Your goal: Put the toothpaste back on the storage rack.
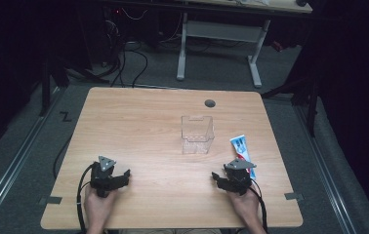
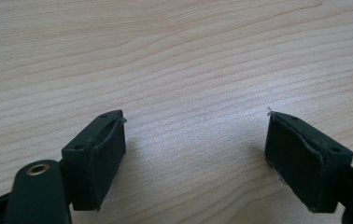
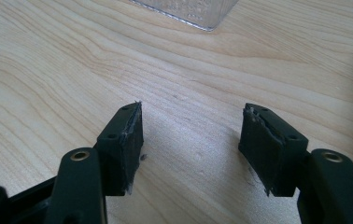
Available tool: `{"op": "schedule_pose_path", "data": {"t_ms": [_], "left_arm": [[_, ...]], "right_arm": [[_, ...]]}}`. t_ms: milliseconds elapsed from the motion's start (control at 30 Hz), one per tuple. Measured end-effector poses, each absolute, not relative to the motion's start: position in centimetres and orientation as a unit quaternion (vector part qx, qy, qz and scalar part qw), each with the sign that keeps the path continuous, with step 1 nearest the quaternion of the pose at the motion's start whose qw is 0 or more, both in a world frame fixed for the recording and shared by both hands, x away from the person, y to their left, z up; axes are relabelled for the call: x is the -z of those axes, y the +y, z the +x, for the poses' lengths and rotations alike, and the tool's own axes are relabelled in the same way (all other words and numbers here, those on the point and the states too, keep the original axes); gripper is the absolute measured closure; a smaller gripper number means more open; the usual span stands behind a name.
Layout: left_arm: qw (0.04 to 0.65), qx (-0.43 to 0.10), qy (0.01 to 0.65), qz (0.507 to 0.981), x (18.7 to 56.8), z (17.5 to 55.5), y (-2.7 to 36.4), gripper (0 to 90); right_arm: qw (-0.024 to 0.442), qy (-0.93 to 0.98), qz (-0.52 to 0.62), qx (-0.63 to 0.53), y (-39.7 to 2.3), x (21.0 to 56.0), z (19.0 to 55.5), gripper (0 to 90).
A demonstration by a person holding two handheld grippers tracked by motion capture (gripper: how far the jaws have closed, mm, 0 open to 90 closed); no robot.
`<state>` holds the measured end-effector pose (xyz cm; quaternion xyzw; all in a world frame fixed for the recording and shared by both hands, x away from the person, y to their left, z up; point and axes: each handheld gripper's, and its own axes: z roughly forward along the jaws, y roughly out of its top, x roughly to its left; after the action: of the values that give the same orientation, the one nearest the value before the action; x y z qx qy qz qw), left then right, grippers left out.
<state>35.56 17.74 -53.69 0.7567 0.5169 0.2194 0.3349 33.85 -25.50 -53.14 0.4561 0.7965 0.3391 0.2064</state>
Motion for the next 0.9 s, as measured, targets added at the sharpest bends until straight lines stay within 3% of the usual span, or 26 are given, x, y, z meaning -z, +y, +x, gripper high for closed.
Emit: {"op": "schedule_pose_path", "data": {"t_ms": [900], "left_arm": [[0.335,-0.219,0.517,0.756,53.69,35.55,17.74,20.6]], "right_arm": [[0.206,0.797,0.455,-0.338,-25.41,53.14,33.75,36.8]]}}
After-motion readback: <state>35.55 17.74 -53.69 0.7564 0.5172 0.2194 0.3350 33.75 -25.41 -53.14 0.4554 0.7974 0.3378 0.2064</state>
